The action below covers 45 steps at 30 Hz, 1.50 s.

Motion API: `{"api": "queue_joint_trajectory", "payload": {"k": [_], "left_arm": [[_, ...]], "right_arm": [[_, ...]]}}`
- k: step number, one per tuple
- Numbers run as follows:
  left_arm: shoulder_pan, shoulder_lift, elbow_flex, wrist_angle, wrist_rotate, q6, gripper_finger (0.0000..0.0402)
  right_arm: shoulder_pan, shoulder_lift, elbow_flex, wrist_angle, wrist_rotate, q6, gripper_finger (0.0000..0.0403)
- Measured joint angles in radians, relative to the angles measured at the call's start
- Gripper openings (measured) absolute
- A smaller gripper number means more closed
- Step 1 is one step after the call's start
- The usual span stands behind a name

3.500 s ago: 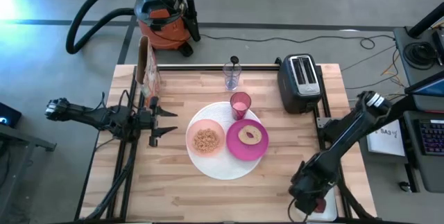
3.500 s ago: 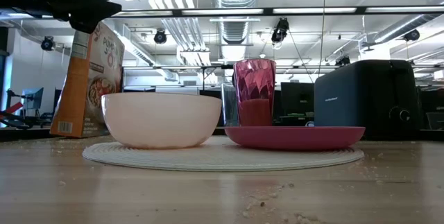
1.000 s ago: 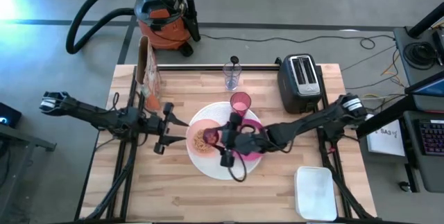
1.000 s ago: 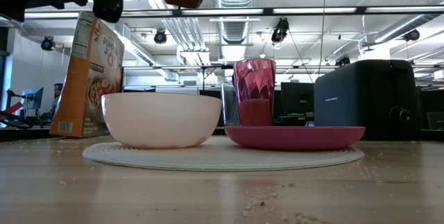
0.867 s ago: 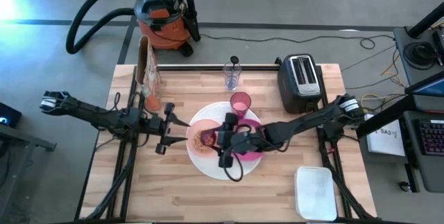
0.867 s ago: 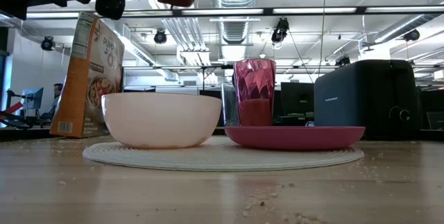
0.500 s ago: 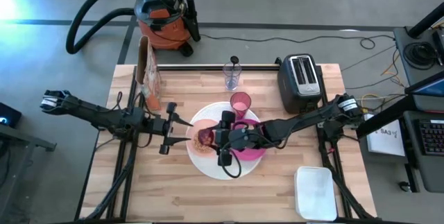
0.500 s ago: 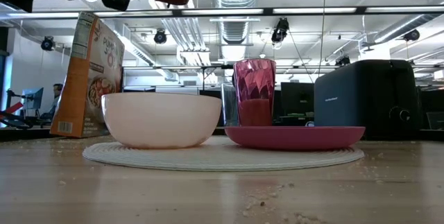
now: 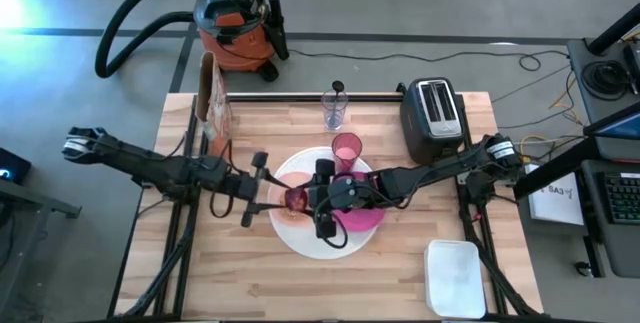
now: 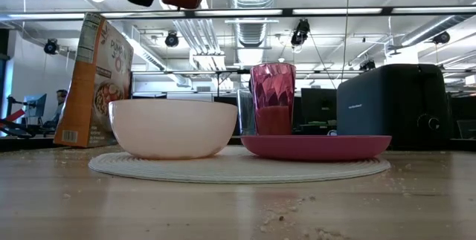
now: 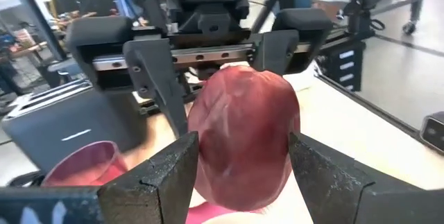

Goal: Arrange a breakfast setting
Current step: Put the red apple on the white table mat at the top right of the orange bowl

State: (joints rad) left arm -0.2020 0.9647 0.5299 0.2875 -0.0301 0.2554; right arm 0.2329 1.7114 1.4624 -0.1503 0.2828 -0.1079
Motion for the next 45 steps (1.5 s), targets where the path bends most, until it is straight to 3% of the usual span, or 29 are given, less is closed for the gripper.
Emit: {"api": "queue_joint_trajectory", "payload": {"k": [5, 9, 25, 45], "left_arm": [[0.02, 0.052, 0.03, -0.007, 0.104, -0.029, 0.0206], [0.022, 0.071, 0.044, -0.017, 0.125, -0.033, 0.0206], [0.027, 0.045, 0.139, -0.244, 0.136, -0.091, 0.0206], [0.026, 0.051, 0.146, -0.33, 0.15, -0.032, 0.0206]], "right_arm": [[-0.009, 0.0, 0.0, -0.008, -0.009, -0.025, 0.0242], [-0.02, -0.002, -0.001, -0.022, -0.013, -0.041, 0.0242], [-0.026, -0.002, -0.001, -0.014, -0.007, -0.04, 0.0242], [-0.029, -0.001, 0.0, -0.034, -0.013, -0.042, 0.0253]]}}
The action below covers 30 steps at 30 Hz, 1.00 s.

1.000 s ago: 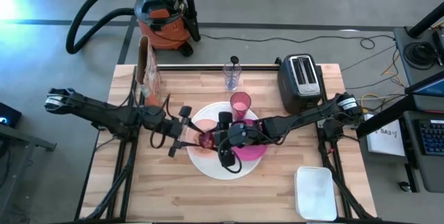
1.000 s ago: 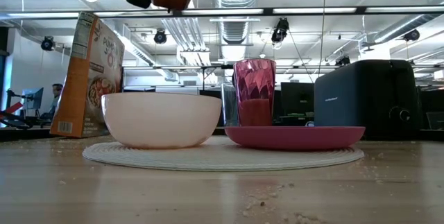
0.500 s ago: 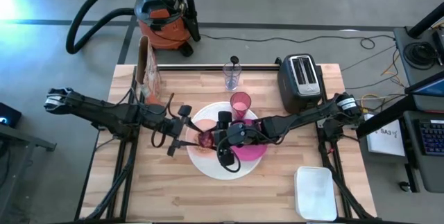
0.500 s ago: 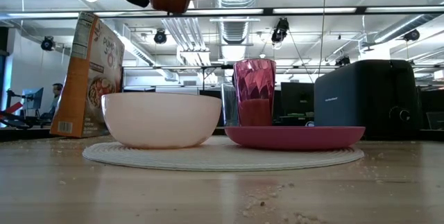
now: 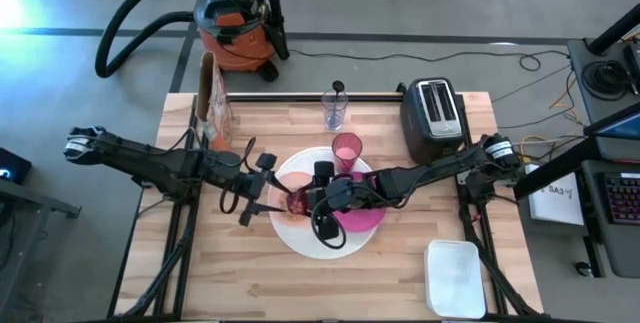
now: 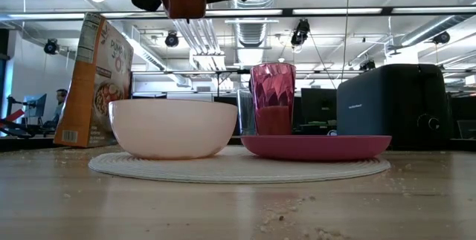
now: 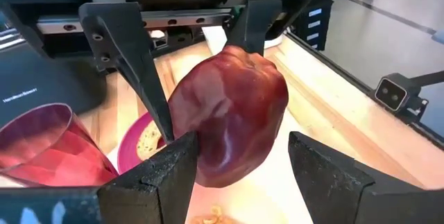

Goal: Arrange a breakfast setting
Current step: Put the red apple on the white table mat at the top right of the orange bowl

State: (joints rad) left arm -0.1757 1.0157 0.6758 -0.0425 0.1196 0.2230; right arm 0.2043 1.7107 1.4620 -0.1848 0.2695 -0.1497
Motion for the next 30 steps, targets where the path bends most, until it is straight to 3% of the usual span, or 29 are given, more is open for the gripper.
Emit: {"api": "queue_joint_trajectory", "payload": {"k": [8, 19, 24, 30], "left_arm": [[-0.001, -0.001, -0.002, 0.031, -0.02, 0.073, 0.0217], [-0.002, -0.002, -0.004, 0.053, -0.028, 0.096, 0.0318], [-0.002, -0.004, -0.004, 0.05, -0.027, 0.047, 0.0326], [0.006, 0.001, 0.002, 0.156, -0.035, 0.113, 0.0323]], "right_arm": [[-0.001, 0.0, 0.0, 0.031, 0.003, -0.021, 0.0239], [-0.015, -0.005, 0.0, 0.032, 0.003, -0.023, 0.0238], [-0.016, -0.005, 0.0, 0.044, 0.002, -0.031, 0.0238], [-0.019, -0.001, 0.005, 0.131, -0.008, -0.049, 0.0238]]}}
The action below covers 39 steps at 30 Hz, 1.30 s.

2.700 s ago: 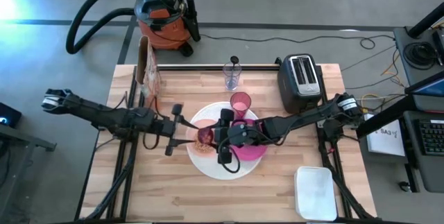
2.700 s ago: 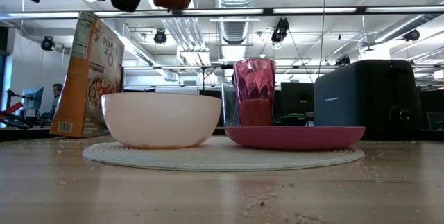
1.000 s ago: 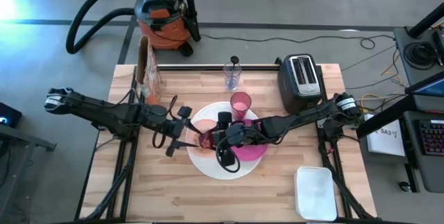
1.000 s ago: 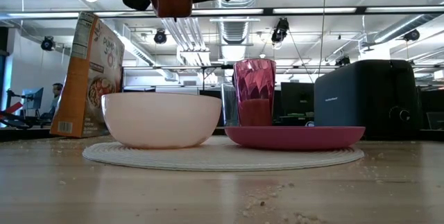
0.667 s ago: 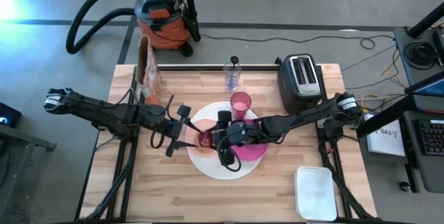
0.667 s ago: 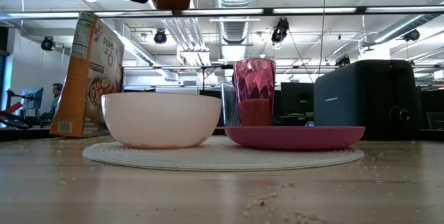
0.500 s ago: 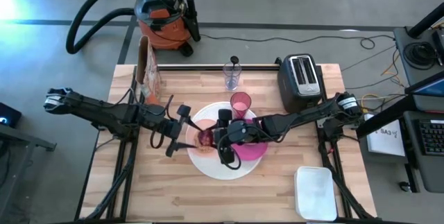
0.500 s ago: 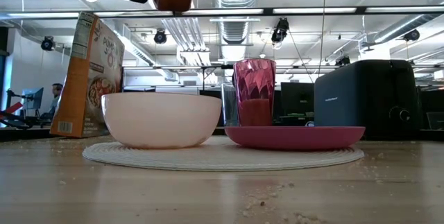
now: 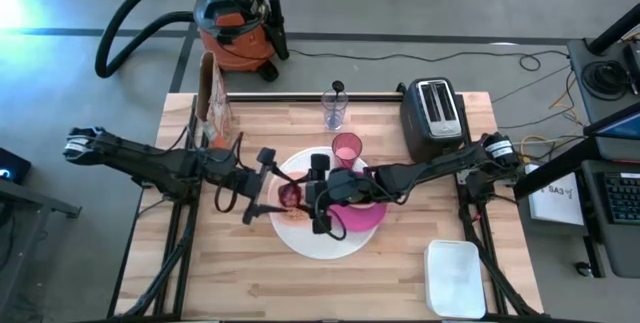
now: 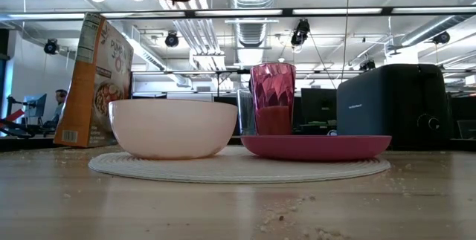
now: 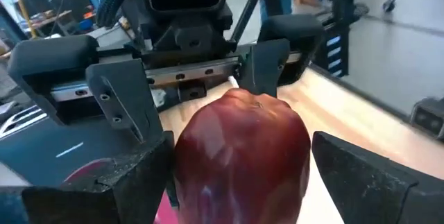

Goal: Arrange a breakfast setting
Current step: Put the red apple on the white table mat at the top right of the orange bowl

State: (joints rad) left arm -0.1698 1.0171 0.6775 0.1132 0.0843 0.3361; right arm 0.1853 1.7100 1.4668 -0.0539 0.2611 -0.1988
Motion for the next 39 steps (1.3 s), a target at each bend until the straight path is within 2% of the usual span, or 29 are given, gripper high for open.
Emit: {"api": "queue_joint_trajectory", "payload": {"k": [9, 17, 30, 33, 39], "left_arm": [[0.001, 0.044, -0.002, 0.044, -0.042, -0.013, 0.0313], [0.005, 0.042, -0.002, 0.022, -0.069, -0.067, 0.0233], [0.015, 0.031, -0.006, -0.044, -0.09, -0.075, 0.023], [0.019, 0.031, -0.01, -0.063, -0.095, -0.082, 0.023], [0.024, 0.022, -0.009, -0.066, -0.096, -0.093, 0.0229]], "right_arm": [[0.0, 0.001, -0.004, 0.014, -0.018, -0.02, 0.0238], [0.0, 0.001, -0.004, 0.007, -0.024, -0.035, 0.0237], [0.008, -0.009, -0.003, -0.109, 0.009, 0.026, 0.0259], [0.012, -0.017, -0.003, -0.122, 0.094, 0.045, 0.0255], [0.008, -0.076, -0.002, -0.217, 0.11, 0.119, 0.0237]]}}
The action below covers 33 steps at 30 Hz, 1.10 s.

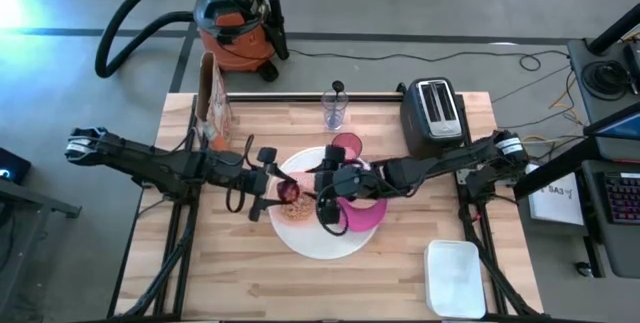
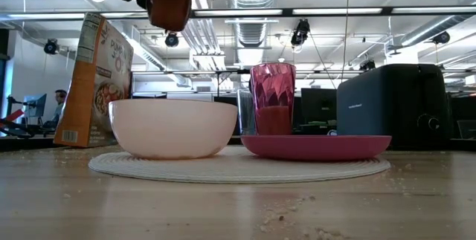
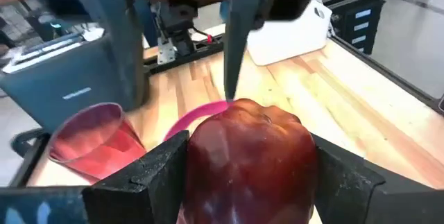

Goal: Arrange a breakfast setting
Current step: Put the red apple on the white table mat at the top right of the orange bowl

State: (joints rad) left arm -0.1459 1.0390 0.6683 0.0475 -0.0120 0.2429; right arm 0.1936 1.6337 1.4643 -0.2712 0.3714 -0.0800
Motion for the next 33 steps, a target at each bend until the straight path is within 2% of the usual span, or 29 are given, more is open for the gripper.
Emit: {"api": "queue_joint_trajectory", "payload": {"k": [4, 9, 15, 21, 27, 33], "left_arm": [[0.0, -0.013, 0.008, -0.004, -0.068, 0.047, 0.0228], [0.005, 0.023, 0.079, -0.086, -0.288, 0.121, 0.0228], [0.009, 0.142, 0.188, -0.246, -0.558, 0.196, 0.0228], [0.023, 0.301, 0.255, -0.348, -0.775, 0.289, 0.0228], [0.051, 0.416, 0.272, -0.348, -0.826, 0.353, 0.0228], [0.085, 0.488, 0.272, -0.344, -0.92, 0.415, 0.0228]], "right_arm": [[0.002, -0.072, 0.0, -0.096, 0.02, 0.097, 0.0237], [0.0, -0.144, 0.001, -0.261, 0.124, 0.225, 0.0234], [0.001, -0.206, 0.0, -0.49, 0.297, 0.411, 0.0232], [0.0, -0.26, 0.0, -0.701, 0.31, 0.664, 0.0232], [0.0, -0.291, -0.001, -0.828, 0.31, 0.813, 0.0233], [0.0, -0.302, -0.001, -0.853, 0.31, 0.828, 0.0233]]}}
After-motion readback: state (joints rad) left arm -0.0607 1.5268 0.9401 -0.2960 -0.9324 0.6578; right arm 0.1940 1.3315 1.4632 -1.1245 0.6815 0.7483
